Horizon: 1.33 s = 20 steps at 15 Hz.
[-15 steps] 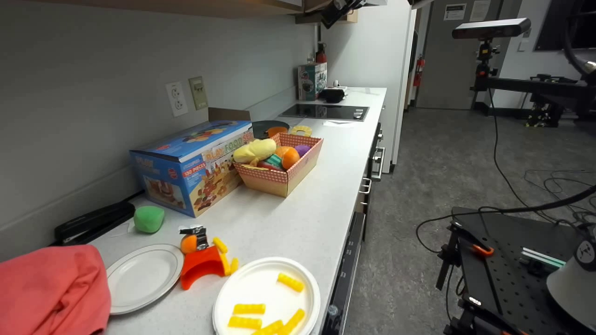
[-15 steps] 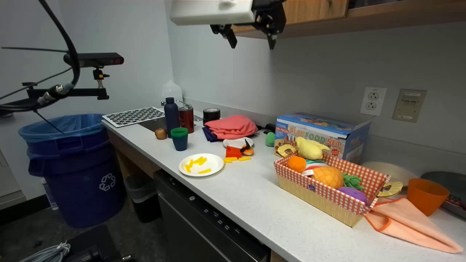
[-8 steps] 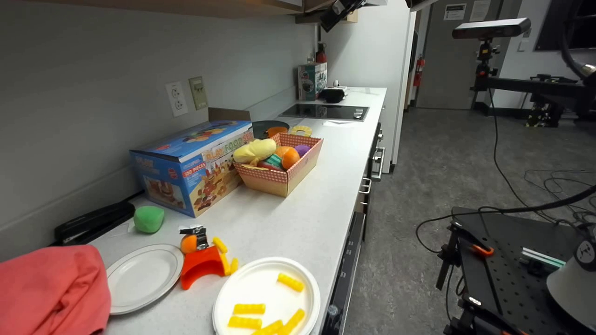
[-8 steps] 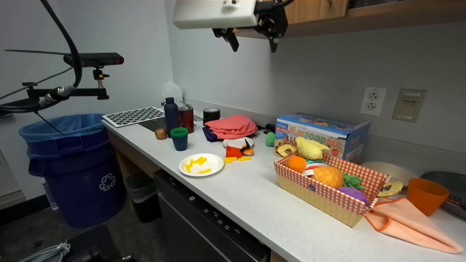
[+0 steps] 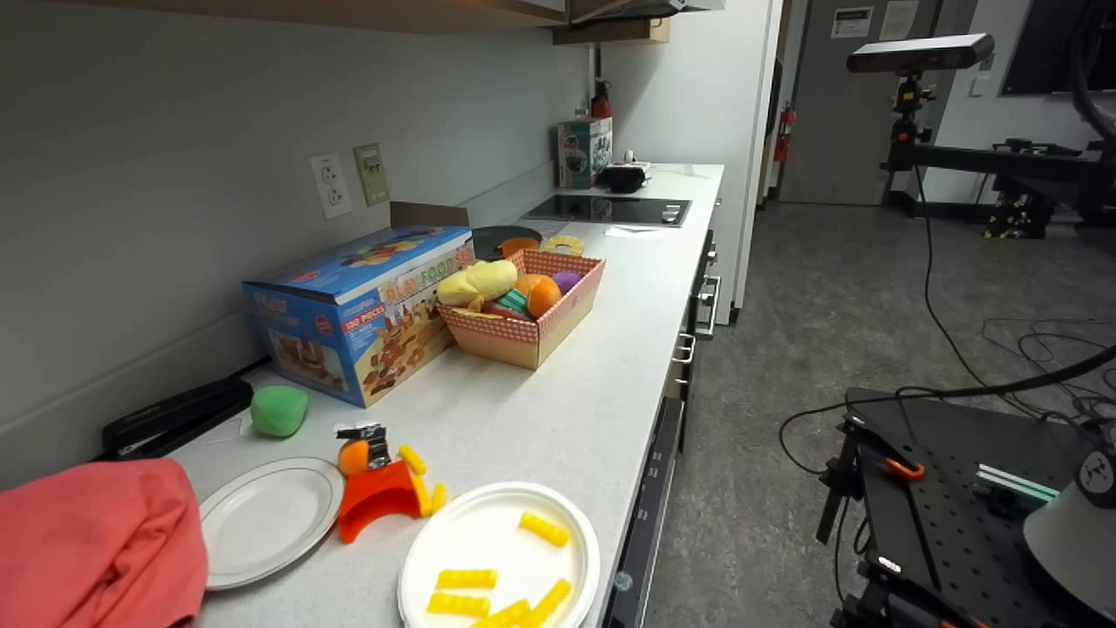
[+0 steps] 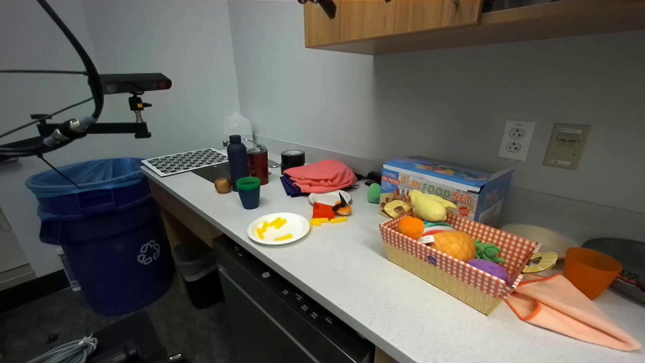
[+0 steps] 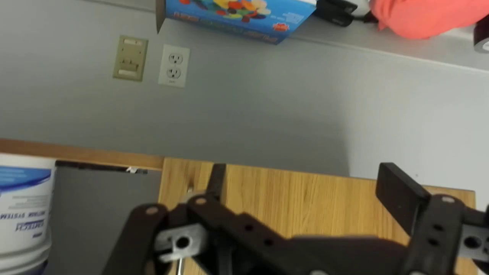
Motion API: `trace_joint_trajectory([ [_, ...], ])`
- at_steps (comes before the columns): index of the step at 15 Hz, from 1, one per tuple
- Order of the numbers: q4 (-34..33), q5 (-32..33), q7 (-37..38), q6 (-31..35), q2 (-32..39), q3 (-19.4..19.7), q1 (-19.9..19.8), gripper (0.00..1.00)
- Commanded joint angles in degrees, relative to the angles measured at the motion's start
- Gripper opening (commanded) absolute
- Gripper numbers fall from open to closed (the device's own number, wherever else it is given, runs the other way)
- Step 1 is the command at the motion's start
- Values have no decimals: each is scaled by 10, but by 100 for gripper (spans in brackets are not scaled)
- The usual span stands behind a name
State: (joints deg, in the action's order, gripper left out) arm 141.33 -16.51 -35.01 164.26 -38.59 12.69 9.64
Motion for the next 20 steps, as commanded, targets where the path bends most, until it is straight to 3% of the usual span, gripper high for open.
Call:
trace_joint_trajectory([
  [1, 3, 49, 43, 57, -22, 9, 8, 100],
  [5, -4, 92, 77, 110, -17, 24, 22, 100],
  [8, 1, 126, 102, 144, -13, 23, 9, 100],
  [16, 7, 168, 165, 192, 6, 22, -31, 100],
  [20, 2, 177, 174, 195, 15, 25, -31, 100],
])
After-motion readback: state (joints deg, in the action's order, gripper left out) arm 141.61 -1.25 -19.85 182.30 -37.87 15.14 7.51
